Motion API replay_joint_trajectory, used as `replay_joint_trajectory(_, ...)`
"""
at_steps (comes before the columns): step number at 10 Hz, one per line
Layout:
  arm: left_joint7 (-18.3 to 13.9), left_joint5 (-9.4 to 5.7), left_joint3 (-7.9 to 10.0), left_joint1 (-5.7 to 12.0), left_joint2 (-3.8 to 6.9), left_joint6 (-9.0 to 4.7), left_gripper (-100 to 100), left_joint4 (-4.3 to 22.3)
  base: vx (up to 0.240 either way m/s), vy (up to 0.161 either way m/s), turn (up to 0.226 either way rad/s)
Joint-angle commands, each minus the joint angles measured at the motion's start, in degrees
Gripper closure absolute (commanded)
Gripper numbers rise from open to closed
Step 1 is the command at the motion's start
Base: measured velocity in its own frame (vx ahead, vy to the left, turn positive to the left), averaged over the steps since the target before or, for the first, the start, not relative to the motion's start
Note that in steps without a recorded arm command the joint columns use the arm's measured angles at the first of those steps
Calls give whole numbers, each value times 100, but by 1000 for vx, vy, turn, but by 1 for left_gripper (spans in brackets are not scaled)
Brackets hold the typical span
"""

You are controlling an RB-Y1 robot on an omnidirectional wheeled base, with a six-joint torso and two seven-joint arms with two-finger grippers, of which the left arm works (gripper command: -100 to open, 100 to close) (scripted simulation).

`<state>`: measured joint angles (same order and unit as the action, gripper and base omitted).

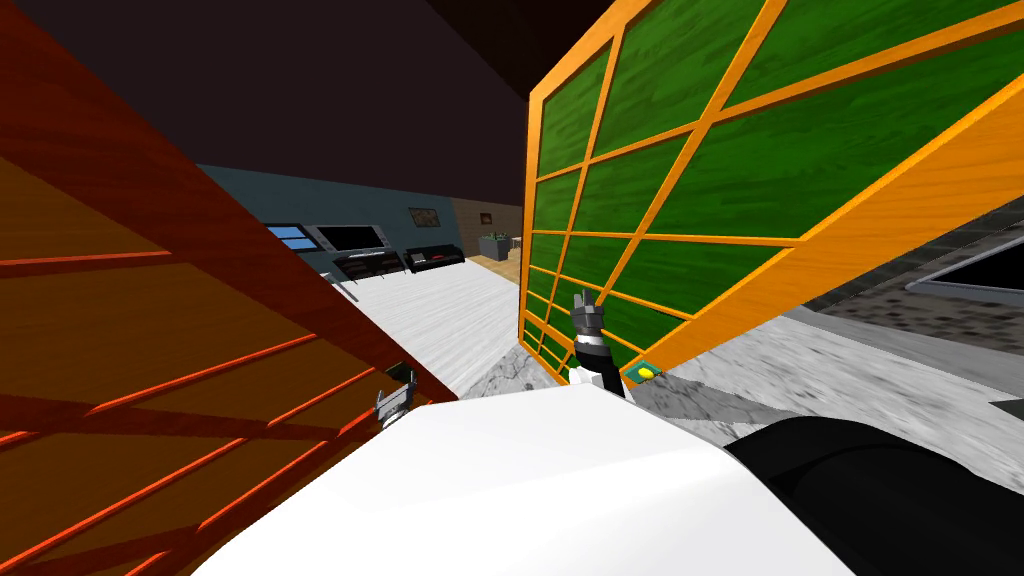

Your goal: Pull the door open

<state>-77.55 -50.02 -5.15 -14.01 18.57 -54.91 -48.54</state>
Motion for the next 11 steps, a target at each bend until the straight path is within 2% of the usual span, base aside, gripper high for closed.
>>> replay_joint_trajectory(1, -229, -7, 1, -75, 182, 4, -100, 38, 132, -12, 2)
replay_joint_trajectory(2, -303, -6, -4, -87, 235, -6, -100, 75, 144, 4, 7)
replay_joint_trajectory(3, -448, -2, -12, -110, 338, -26, -100, 148, 165, 16, 1)
replay_joint_trajectory(4, -404, 10, -25, -31, 280, -60, -100, 239, 77, 8, 1)
replay_joint_trajectory(5, -404, 10, -25, -31, 280, -60, 100, 239, -16, -1, 17)
replay_joint_trajectory(10, -404, 10, -25, -31, 280, -60, 100, 239, -13, -2, -7)
replay_joint_trajectory(11, -458, 75, -131, -62, 318, -65, 100, 188, -117, -11, -50)
